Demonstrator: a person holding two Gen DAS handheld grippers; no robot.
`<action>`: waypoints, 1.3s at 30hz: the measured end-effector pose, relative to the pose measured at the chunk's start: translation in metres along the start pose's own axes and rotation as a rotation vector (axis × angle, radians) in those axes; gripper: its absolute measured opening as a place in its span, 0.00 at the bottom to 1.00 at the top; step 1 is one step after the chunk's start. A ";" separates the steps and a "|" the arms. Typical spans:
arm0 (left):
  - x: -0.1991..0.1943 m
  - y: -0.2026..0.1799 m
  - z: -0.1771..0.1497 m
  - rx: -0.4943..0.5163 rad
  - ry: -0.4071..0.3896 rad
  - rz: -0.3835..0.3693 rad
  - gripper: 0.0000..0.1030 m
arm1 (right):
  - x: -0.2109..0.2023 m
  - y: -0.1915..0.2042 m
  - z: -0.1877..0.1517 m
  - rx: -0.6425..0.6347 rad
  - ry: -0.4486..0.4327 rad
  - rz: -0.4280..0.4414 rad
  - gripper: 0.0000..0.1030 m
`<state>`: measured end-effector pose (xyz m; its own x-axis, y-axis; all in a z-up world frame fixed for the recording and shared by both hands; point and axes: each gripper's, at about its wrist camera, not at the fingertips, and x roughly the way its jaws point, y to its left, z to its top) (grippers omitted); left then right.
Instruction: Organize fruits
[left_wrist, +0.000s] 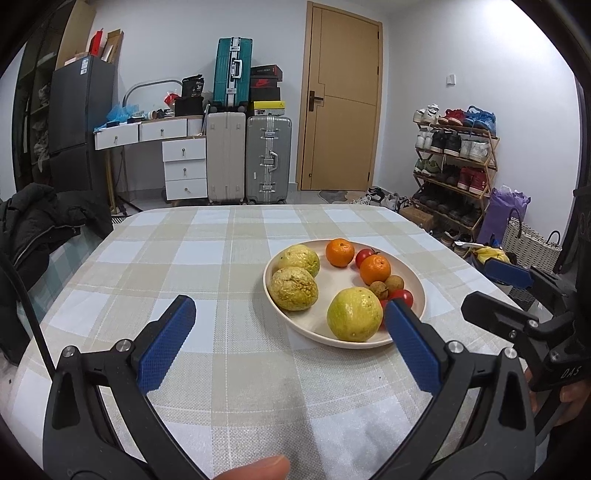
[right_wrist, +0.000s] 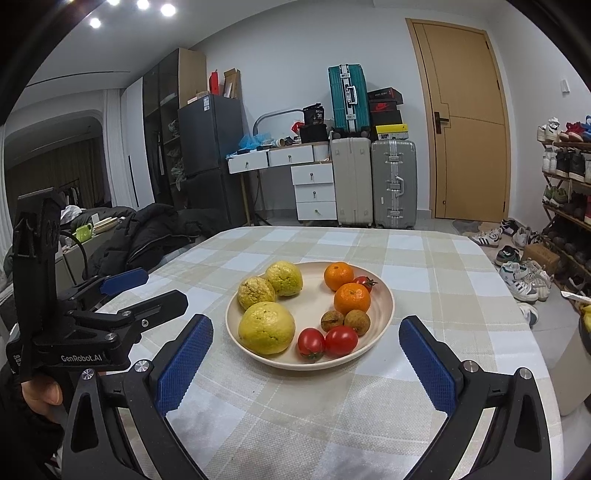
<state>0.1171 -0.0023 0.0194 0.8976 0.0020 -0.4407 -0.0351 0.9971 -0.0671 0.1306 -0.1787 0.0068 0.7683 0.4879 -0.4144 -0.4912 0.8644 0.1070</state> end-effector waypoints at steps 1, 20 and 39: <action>0.000 -0.001 0.000 0.007 -0.001 0.004 0.99 | 0.000 0.000 0.000 0.000 -0.001 -0.001 1.00; 0.000 -0.011 -0.002 0.050 -0.004 0.005 0.99 | -0.001 -0.004 0.000 0.008 -0.007 0.004 1.00; 0.000 -0.011 -0.002 0.049 -0.004 0.005 0.99 | -0.001 -0.004 0.000 0.006 -0.007 0.004 1.00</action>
<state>0.1162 -0.0136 0.0188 0.8993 0.0071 -0.4373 -0.0181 0.9996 -0.0210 0.1313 -0.1826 0.0065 0.7694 0.4921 -0.4073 -0.4917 0.8633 0.1141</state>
